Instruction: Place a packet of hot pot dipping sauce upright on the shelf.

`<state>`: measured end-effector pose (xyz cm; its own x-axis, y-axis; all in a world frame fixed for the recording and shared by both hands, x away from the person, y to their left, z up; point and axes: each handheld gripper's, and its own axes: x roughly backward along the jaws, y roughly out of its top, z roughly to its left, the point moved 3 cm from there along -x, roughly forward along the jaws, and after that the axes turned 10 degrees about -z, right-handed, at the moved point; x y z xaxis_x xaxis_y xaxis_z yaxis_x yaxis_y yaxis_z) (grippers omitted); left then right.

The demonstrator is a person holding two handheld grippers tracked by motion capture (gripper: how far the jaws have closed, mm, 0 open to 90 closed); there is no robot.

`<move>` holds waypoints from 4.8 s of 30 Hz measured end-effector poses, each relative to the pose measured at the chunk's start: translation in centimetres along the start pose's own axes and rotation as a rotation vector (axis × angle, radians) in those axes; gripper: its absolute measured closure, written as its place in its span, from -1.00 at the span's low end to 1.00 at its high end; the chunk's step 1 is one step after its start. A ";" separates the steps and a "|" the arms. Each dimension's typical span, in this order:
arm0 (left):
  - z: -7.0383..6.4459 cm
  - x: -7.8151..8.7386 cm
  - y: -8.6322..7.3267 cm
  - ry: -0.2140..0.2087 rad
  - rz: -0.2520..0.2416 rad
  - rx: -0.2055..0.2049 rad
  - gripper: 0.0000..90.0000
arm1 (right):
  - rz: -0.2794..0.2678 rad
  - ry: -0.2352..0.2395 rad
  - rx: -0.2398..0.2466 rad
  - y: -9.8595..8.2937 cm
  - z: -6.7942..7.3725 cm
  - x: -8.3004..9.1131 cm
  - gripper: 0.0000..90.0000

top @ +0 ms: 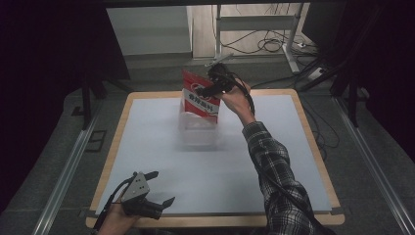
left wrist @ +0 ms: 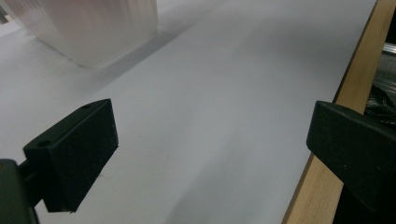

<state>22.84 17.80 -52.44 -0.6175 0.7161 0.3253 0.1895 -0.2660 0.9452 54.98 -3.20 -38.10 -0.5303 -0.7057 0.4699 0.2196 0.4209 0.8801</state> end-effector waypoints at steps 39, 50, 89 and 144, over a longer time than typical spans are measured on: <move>-0.1 -0.2 -0.1 0.003 0.016 -0.017 -0.95 | -0.072 -0.008 -0.032 -0.8 0.0 3.5 -1.00; -0.1 -0.2 -0.1 0.003 0.018 -0.019 -0.95 | -0.097 -0.017 -0.062 -1.7 -0.1 4.8 -1.00; -0.2 -0.3 -0.1 0.000 0.023 -0.027 -0.95 | -0.133 -0.026 -0.066 -7.0 0.9 8.4 -1.00; -0.4 -0.2 -0.1 -0.010 0.021 -0.034 -0.95 | -0.092 -0.144 -0.103 -13.7 2.2 12.6 -1.00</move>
<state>22.65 17.40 -52.58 -0.6057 0.7168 0.3455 0.1763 -0.3025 0.9367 43.50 -16.60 -44.36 -0.6617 -0.6467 0.3794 0.2437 0.2930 0.9245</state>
